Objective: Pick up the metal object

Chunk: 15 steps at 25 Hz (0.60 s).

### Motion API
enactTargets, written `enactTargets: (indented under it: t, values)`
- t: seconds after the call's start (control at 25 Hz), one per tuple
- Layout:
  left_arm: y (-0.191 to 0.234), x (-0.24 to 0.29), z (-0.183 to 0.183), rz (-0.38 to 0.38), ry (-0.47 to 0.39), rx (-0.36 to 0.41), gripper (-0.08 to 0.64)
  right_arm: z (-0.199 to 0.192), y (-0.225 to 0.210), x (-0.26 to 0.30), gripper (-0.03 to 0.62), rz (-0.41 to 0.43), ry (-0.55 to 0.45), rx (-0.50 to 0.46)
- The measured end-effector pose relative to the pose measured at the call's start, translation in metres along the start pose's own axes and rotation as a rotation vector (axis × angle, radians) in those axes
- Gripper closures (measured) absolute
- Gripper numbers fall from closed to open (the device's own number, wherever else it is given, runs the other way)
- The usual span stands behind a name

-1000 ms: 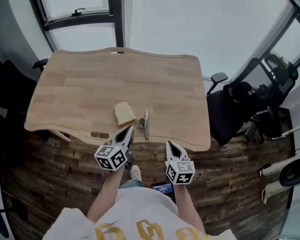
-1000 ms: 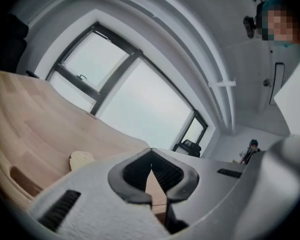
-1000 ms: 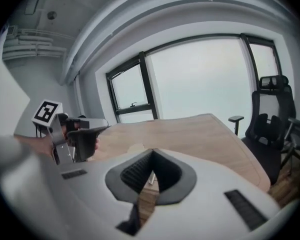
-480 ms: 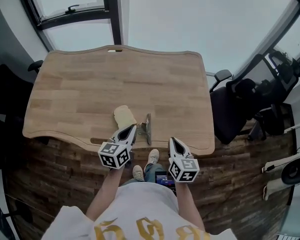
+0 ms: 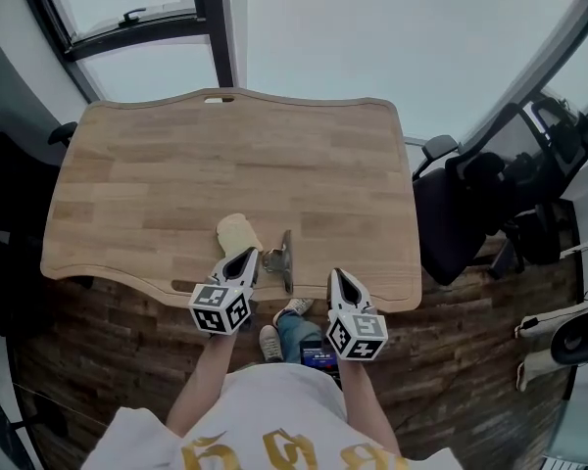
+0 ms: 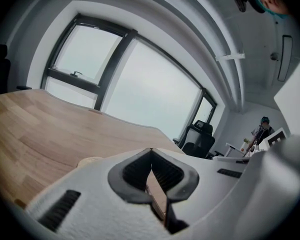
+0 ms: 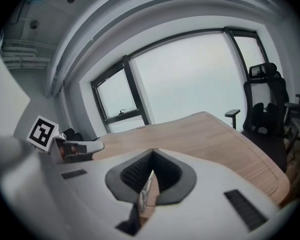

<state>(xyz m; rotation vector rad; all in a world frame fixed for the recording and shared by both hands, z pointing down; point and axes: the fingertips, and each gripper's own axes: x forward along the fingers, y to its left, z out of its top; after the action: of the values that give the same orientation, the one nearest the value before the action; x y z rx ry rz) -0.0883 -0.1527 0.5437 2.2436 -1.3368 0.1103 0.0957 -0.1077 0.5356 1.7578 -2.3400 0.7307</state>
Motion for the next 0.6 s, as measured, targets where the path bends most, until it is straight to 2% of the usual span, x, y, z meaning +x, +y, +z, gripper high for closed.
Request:
enactTargets:
  t: [0.28, 0.6]
  values:
    - [0.005, 0.018, -0.026, 0.014, 0.110, 0.003, 0.540, -0.007, -0.018, 0.012, 0.581, -0.065, 0.054, -0.091]
    - [0.007, 0.032, -0.063, -0.006, 0.204, -0.050, 0.540, -0.036, -0.026, 0.030, 0.581, -0.050, 0.157, -0.105]
